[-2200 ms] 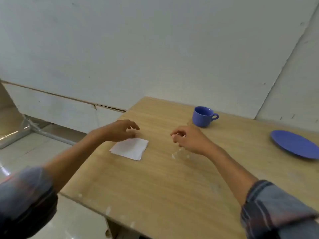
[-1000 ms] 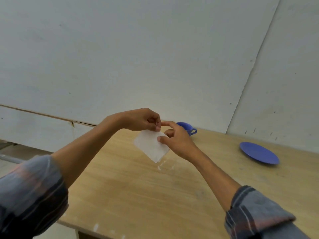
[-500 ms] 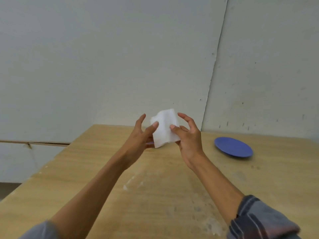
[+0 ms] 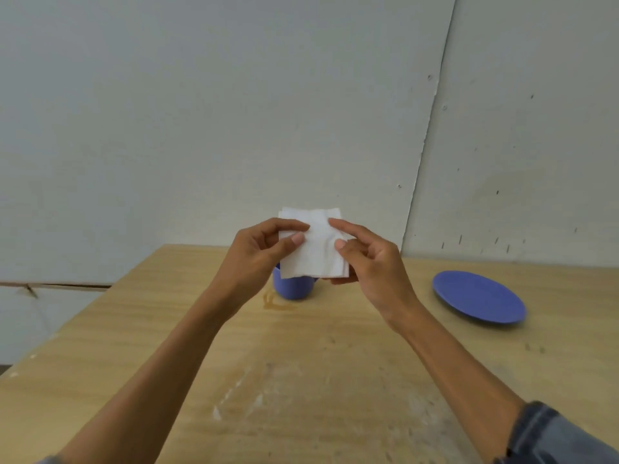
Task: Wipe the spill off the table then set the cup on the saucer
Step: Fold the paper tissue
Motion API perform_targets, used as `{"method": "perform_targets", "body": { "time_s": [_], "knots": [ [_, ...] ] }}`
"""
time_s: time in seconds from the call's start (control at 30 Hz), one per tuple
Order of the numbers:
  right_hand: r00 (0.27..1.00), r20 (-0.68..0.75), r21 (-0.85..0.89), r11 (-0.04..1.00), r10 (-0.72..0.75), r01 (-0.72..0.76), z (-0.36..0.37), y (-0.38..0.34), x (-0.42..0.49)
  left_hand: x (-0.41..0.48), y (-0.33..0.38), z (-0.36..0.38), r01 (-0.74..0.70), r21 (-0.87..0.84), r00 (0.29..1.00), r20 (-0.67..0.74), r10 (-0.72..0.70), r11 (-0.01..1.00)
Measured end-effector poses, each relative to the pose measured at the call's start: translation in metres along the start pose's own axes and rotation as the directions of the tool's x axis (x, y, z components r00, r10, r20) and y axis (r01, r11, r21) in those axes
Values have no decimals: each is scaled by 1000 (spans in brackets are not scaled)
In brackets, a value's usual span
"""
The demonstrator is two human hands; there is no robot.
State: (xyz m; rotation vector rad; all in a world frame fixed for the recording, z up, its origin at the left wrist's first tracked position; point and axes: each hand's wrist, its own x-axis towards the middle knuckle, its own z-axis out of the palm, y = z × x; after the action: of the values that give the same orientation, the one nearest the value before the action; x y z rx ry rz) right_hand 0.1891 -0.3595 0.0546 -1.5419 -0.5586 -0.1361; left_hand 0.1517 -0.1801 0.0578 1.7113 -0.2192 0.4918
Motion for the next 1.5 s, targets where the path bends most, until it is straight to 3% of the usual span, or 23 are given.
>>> {"method": "perform_targets", "body": {
  "time_s": [0.3,0.43,0.57,0.67,0.9,1.0,1.13,1.27,1.5],
  "knots": [
    [993,-7,-157,981,118,-118,-1,28,15,14,-23,-25,48,199,999,3,-50,979],
    [988,-134,-323,946,-70,23,-7,30,19,13,-22,-26,65,298,995,50,-84,952],
    [985,51,-464,869,-166,171,-2,24,15,11,-17,-20,50,332,992,95,-87,942],
    [984,172,-567,813,-42,134,-1,21,12,9,-14,-16,21,302,993,101,-54,953],
    [941,227,-226,954,250,-199,0,14,10,8,-8,-15,-1,201,1000,20,-3,980],
    [925,285,15,964,251,-266,-1,14,9,8,-6,-16,2,170,1000,21,-6,985],
    [958,219,140,966,184,-218,-2,17,11,6,-4,-14,6,121,999,36,-10,993],
    [969,170,156,966,181,-208,-4,19,10,5,-3,-15,15,86,999,50,-19,996],
    [981,76,-11,984,180,-180,-4,23,12,7,-7,-15,36,223,999,25,-42,974]
  ]
}}
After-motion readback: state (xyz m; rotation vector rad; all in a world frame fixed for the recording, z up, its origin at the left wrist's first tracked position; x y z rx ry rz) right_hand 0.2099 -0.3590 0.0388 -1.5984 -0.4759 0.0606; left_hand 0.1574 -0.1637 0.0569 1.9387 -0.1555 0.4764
